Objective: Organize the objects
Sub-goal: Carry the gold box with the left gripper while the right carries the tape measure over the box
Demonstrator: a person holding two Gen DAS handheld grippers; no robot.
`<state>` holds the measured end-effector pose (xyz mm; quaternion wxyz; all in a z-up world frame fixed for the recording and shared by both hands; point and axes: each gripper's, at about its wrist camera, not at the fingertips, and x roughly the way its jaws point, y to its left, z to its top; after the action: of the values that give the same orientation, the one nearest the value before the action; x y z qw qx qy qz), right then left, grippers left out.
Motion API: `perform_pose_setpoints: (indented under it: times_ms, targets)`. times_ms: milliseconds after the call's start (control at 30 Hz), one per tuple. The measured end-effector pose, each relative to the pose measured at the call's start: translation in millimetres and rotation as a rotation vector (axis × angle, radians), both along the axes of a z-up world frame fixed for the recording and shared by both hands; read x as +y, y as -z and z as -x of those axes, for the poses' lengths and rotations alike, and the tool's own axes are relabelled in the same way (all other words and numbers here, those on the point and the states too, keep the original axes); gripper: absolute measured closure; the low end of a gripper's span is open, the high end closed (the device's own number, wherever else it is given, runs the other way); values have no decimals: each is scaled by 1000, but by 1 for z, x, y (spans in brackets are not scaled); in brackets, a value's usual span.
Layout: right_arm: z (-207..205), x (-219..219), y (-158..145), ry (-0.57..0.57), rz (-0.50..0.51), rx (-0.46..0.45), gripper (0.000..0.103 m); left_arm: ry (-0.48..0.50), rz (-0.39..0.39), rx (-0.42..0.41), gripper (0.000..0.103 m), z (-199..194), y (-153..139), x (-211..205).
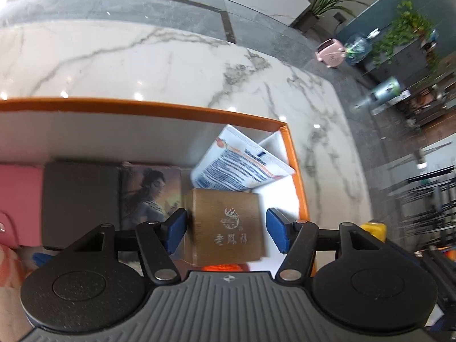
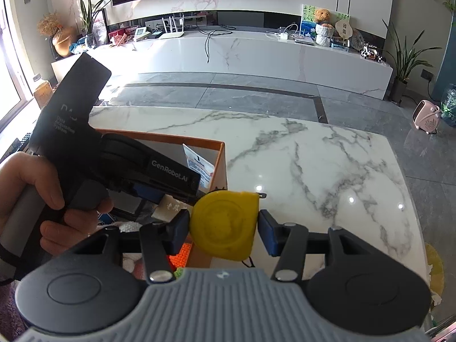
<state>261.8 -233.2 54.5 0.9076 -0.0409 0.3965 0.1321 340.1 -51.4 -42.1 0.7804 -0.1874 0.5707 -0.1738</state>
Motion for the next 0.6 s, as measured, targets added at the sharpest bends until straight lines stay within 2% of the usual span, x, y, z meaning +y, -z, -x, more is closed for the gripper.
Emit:
perform_pose_setpoints:
  times_ms: [67, 167, 233, 367, 600]
  targets:
    - [1, -1, 0, 6, -3, 1, 49, -8, 17, 3, 35, 0, 1, 4]
    - [1, 0, 0, 2, -1, 2, 48, 4, -8, -2, 49, 0, 1, 5]
    - [1, 1, 0, -4, 0, 4, 48, 1, -11, 2, 62, 1, 2, 8]
    - [3, 6, 1, -14, 1, 5, 49, 0, 19, 4, 63, 0, 6, 14]
    - [8, 18, -6, -45, 12, -9, 49, 28, -5, -32, 65, 6, 0, 13]
